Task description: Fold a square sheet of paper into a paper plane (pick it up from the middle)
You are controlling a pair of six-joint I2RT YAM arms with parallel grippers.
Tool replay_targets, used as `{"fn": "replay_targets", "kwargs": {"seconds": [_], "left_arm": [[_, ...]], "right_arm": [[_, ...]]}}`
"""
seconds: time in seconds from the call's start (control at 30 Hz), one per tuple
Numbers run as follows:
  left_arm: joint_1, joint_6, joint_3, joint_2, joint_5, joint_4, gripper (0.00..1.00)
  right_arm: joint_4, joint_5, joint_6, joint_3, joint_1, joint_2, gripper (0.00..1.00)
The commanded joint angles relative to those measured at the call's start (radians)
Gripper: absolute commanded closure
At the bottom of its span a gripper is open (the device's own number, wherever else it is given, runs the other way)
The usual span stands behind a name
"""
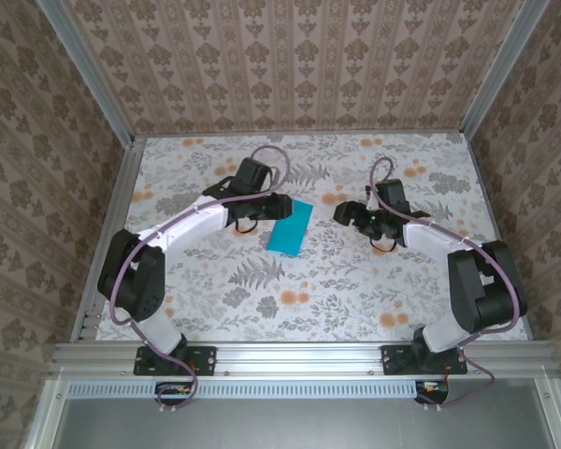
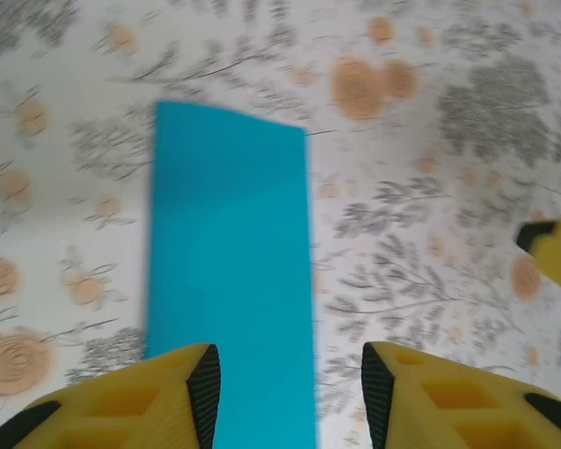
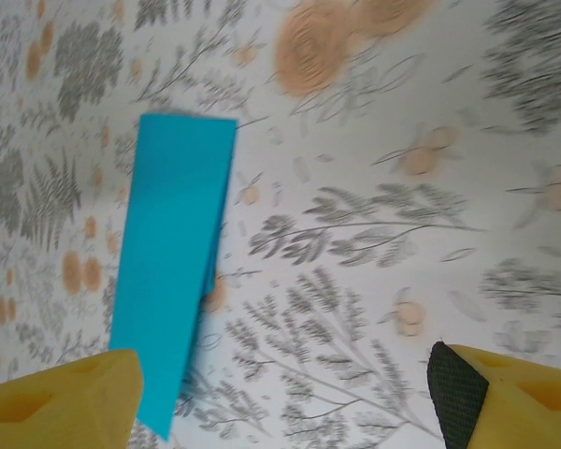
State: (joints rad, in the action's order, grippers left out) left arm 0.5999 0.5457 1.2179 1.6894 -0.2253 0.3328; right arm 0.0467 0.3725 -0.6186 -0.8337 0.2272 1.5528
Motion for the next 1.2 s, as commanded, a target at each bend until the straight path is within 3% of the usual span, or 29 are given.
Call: {"fn": "replay_targets", "kwargs": {"seconds": [0.0, 0.27, 0.53, 0.9, 1.17], "left_arm": [[-0.046, 0.096, -0.028, 0.066, -0.104, -0.081, 0.61], [-0.069, 0.117, 0.027, 0.217, -0.180, -0.083, 0.75], [-0.072, 0.157, 0.059, 0.308, -0.195, -0.090, 0.72], [-0.057, 0.301, 0.016, 0.313, -0.129, -0.051, 0.73], [-0.052, 0.324, 0.014, 0.322, -0.116, -0.038, 0.72]], "right_arm": [[-0.027, 0.051, -0.020, -0.038, 0.050, 0.039, 0.18], [-0.028, 0.060, -0.102, -0.046, 0.162, 0.074, 0.19], [-0.019, 0.080, -0.155, -0.069, 0.220, 0.128, 0.21], [0.094, 0.023, -0.303, -0.108, 0.283, 0.160, 0.37], [0.104, 0.015, -0.348, -0.138, 0.326, 0.214, 0.44]]}}
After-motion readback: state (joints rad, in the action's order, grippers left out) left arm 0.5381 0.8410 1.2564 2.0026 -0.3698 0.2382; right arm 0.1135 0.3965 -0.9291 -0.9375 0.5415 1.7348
